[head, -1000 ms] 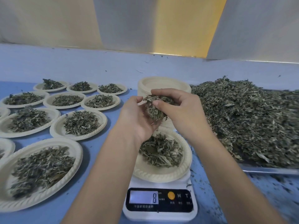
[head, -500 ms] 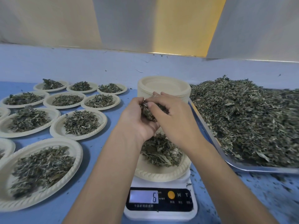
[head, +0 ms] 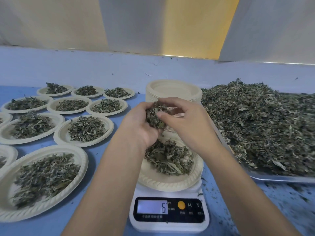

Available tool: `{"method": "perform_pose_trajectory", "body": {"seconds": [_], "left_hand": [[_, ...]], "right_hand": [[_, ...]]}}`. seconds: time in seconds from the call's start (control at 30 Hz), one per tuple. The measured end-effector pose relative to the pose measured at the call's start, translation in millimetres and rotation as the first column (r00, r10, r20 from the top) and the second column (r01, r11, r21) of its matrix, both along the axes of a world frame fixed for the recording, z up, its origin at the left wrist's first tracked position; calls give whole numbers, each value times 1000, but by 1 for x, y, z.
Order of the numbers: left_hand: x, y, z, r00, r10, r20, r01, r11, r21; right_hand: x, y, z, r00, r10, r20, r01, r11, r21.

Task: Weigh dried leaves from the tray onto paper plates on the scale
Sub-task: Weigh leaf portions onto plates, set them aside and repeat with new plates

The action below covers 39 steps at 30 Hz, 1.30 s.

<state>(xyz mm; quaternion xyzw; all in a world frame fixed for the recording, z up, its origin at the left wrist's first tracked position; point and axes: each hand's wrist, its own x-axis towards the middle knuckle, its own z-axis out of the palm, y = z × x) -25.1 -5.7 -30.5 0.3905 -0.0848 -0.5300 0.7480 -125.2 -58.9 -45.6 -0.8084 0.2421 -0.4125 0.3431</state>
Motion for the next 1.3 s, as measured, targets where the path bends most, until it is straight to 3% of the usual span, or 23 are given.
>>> {"method": "perform_pose_trajectory", "body": {"seconds": [0.2,0.77,0.9,1.1,1.2,1.3], "left_hand": [[-4,2,0,996,-28,84,28,1000,5],[2,-2,-5,996,70,-50,-72,997,-25],[10,-1,-6,991,121,-50,-123,992,-23],[21,5,-6,985,153,-84,-158,986,-52],[22,5,-6,986,149,-77,-153,987,-50],[21,5,-6,988,131,-77,-135,989,-53]], "right_hand": [[4,2,-5,999,-38,-23,38,999,-31],[0,-13,-4,981,-46,191,-5,965,262],[-5,-16,-1,992,-74,100,50,975,218],[-11,-15,1,936,152,-318,-50,950,307],[-12,-14,1,915,240,-325,-114,925,362],[-11,-13,2,943,220,-251,-117,923,367]]}}
